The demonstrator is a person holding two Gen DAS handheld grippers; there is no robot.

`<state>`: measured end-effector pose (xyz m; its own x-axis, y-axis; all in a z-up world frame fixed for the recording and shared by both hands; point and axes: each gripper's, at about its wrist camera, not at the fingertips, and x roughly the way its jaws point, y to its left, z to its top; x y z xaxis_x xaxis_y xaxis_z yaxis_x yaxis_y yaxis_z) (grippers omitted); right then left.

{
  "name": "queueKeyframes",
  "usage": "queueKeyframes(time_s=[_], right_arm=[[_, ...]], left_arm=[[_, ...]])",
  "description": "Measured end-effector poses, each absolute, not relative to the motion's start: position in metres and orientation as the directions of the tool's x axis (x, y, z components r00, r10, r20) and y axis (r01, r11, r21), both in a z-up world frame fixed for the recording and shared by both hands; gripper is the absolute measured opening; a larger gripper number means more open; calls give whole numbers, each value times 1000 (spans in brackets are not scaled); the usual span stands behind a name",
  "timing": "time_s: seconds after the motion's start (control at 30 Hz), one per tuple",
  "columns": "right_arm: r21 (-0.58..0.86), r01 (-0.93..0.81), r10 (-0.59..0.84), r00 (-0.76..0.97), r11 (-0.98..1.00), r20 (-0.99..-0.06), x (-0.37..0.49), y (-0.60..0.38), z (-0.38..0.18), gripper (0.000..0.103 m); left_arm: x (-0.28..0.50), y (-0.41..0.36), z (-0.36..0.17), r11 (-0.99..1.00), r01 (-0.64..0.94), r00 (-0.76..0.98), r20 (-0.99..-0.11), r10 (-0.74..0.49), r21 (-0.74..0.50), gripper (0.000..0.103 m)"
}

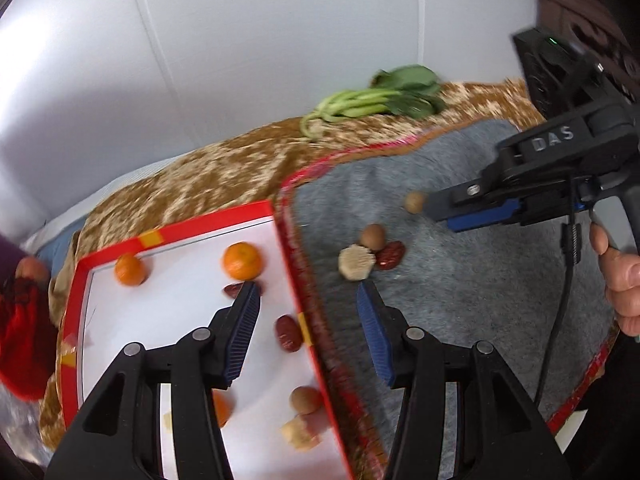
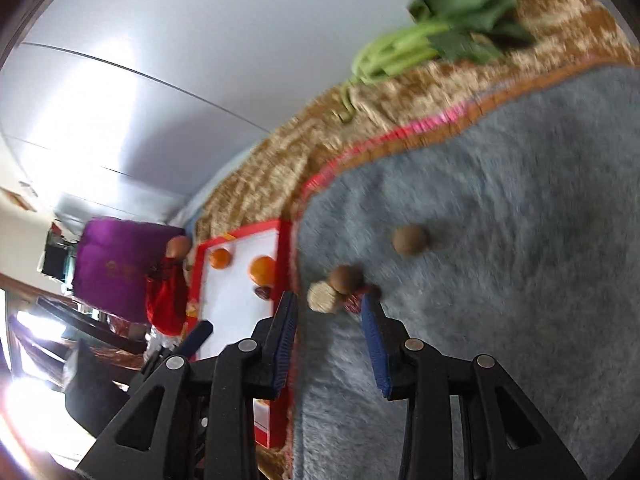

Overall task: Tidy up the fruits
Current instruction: 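Grasp the pale cube with the left tool while the right tool grasps a red date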

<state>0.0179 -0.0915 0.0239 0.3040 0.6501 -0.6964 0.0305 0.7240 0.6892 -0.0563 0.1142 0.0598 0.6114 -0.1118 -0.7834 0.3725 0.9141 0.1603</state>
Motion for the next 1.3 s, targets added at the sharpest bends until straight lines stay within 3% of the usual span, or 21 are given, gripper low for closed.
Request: queueKeyframes(time_s=[0.23,0.43,0.8,0.9,1.03,1.3], right_arm=[[681,112,637,270,724,-722,18,-94,1,35],[695,159,634,308,701,-709,18,-121,3,35],[709,168,667,248,685,-703,19,-109,-5,35],[698,175,660,234,694,-714,21,-99,-12,35],[688,167,653,224,706,-724,24,-87,-16,35],[651,164,616,221,741,-756,32,-70,-22,35]], left_arm=[[-38,79,33,844,500,548,-825,-135,194,49],[-23,73,27,832,539,499,-845,-192,129,49],[-3,78,2,780,606,455,-873,-177,157,48],[1,78,1,772,616,449,-875,-182,156,45],[6,77,-1,764,632,420,-885,-199,129,28],[4,83,5,788,611,386,-896,-221,69,28]])
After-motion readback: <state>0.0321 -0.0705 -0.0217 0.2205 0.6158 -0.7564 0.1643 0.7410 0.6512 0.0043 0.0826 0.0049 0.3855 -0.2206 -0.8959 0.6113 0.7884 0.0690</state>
